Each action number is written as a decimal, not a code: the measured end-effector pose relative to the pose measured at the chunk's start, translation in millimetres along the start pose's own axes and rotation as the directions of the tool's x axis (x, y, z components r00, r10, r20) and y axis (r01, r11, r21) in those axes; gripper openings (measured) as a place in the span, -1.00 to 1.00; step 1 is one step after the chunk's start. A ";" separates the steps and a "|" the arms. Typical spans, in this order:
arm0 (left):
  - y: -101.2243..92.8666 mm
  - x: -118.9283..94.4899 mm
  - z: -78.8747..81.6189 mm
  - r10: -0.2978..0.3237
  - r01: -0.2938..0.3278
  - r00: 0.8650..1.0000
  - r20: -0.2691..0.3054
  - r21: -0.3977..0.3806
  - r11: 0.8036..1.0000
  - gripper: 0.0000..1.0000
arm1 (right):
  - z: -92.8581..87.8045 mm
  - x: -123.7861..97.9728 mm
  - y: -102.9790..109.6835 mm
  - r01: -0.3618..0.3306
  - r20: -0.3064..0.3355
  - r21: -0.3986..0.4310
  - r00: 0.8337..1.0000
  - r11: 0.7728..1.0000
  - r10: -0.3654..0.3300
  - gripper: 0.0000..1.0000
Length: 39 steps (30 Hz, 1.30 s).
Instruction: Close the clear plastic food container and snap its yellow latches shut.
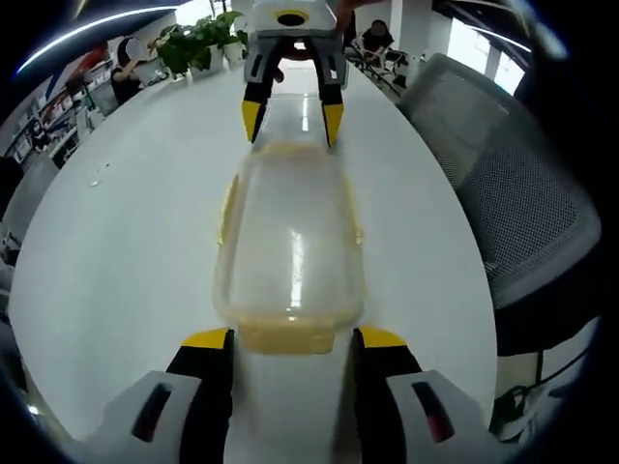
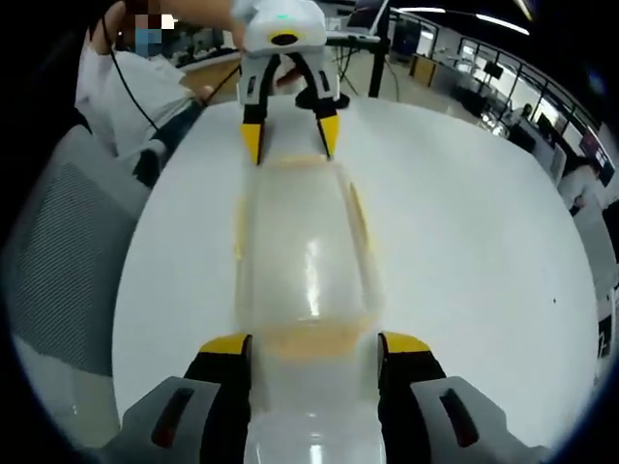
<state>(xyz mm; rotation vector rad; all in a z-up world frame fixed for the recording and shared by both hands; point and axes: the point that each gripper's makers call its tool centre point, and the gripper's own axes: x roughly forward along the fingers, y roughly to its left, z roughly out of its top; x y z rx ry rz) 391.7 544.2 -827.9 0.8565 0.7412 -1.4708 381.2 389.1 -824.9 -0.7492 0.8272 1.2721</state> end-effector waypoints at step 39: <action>3.7 6.9 -3.3 -0.029 0.030 0.995 -0.091 0.011 0.999 -0.20 | -8.6 10.7 1.3 -0.060 -0.114 -0.042 0.992 0.997 0.055 -0.19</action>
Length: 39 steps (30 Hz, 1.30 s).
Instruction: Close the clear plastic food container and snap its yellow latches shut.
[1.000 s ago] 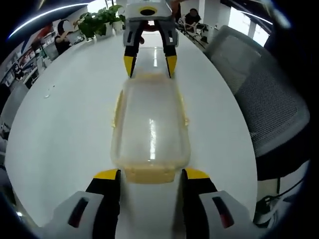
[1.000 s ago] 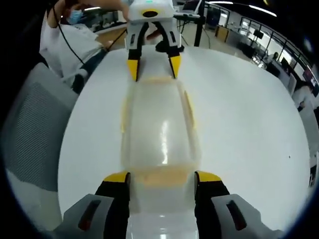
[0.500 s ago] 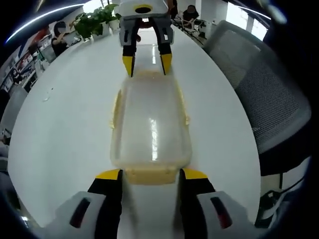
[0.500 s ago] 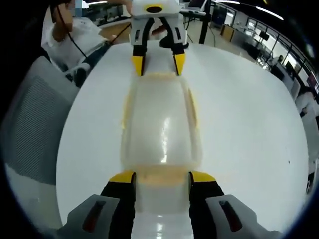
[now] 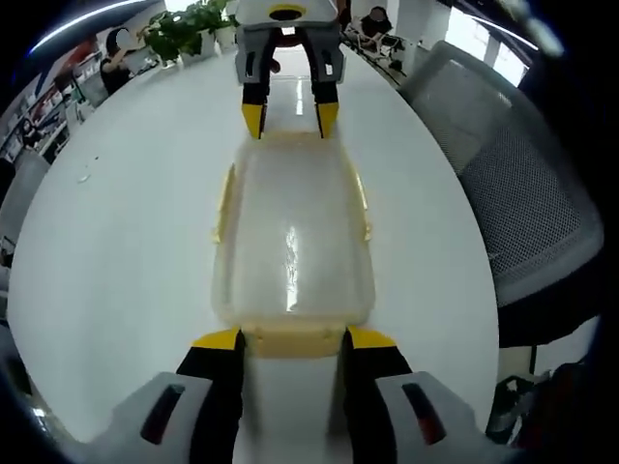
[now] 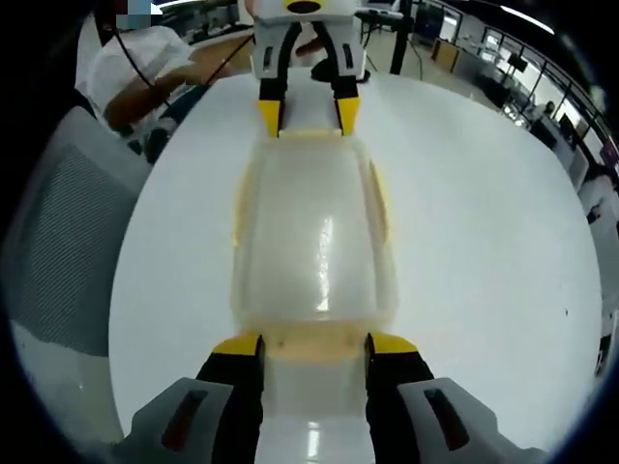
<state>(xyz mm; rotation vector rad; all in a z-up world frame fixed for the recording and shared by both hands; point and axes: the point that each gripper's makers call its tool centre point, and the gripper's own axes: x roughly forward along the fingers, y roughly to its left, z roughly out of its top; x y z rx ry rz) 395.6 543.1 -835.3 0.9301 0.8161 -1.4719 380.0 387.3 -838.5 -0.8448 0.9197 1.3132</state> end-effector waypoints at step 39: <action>2.2 -1.2 -1.8 0.005 -0.007 0.999 -0.033 -0.038 0.999 -0.23 | 1.0 -1.1 -4.8 0.007 -0.036 -0.004 0.999 1.000 -0.007 -0.22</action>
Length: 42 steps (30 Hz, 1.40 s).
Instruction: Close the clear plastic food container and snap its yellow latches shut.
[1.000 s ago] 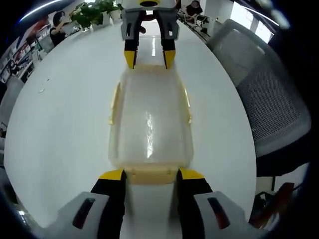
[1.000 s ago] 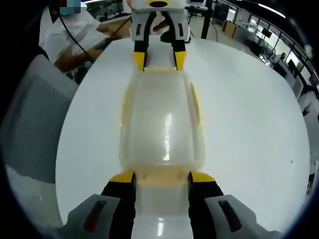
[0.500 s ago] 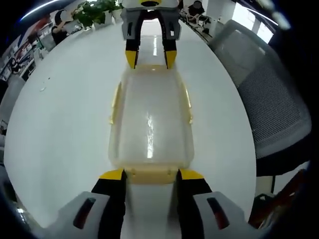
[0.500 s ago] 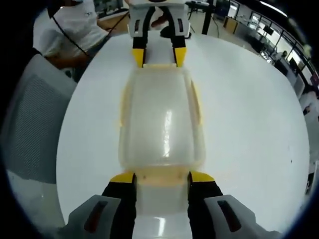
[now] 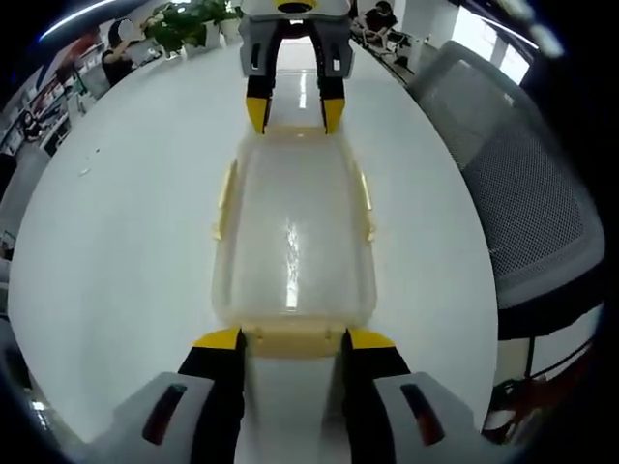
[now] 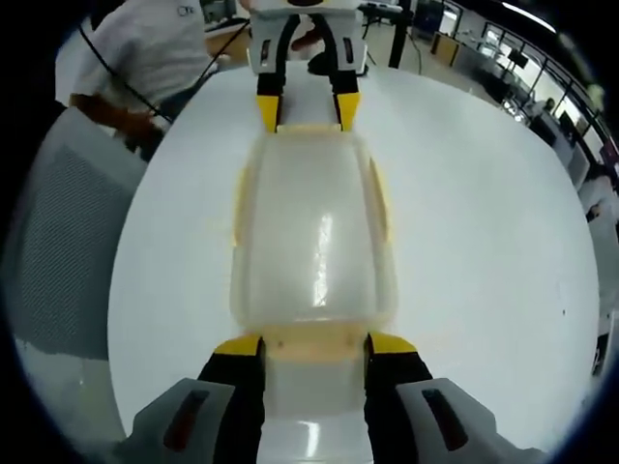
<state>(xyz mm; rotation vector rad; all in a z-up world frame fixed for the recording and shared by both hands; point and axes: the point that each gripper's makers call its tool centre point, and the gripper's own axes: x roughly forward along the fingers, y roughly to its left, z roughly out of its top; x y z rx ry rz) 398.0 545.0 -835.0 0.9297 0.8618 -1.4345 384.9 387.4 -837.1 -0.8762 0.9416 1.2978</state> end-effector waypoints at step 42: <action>-12.9 -41.3 28.5 0.030 -0.026 0.998 0.062 -0.072 0.997 -0.24 | 17.2 -61.2 -2.6 -0.013 -0.003 -0.115 1.000 0.993 0.013 -0.23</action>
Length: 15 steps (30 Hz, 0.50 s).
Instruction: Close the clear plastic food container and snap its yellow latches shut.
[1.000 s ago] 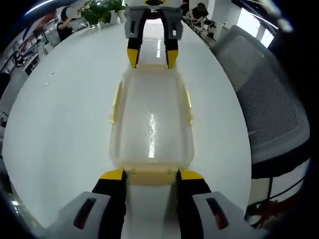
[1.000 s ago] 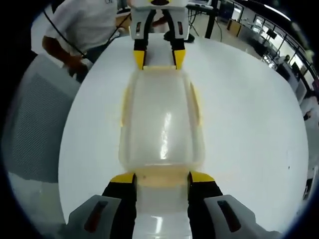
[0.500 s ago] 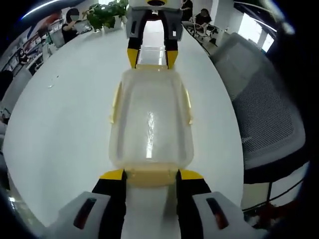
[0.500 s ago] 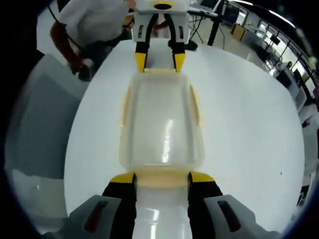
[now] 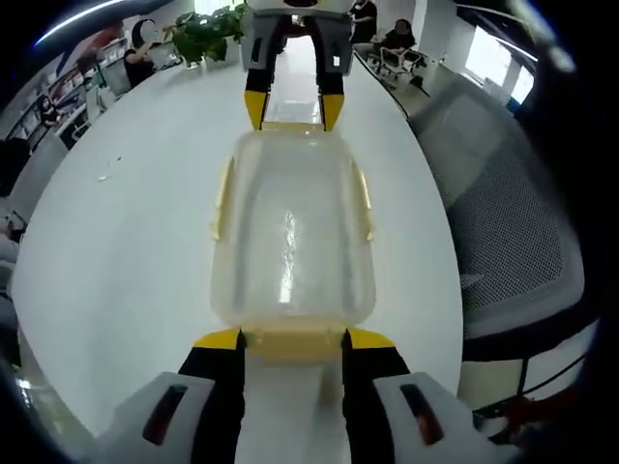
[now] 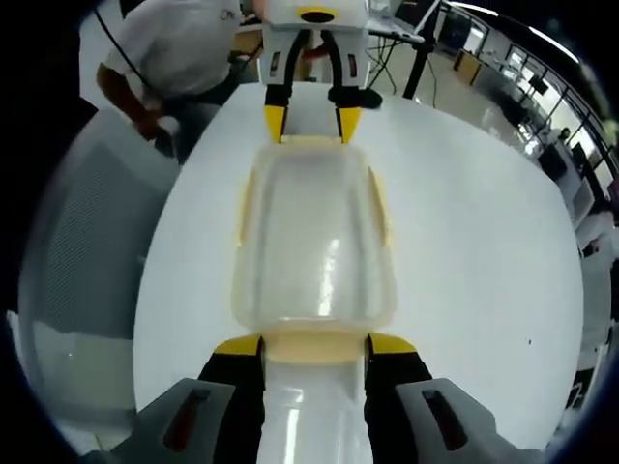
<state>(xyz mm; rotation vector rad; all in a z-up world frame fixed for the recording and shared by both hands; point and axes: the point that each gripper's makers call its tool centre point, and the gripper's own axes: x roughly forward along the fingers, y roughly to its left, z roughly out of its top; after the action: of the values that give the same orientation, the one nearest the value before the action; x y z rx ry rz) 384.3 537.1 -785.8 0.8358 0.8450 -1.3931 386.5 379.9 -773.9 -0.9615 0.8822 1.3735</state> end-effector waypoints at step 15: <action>-2.9 1.1 21.4 0.017 -0.016 1.000 0.009 -0.007 1.000 -0.24 | -15.1 -14.9 2.7 0.000 0.000 -0.006 1.000 1.000 0.000 -0.23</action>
<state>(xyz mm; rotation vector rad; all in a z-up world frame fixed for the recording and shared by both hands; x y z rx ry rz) 381.7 517.7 -776.7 0.8293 0.8337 -1.3780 384.2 360.2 -765.9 -0.9657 0.8783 1.3768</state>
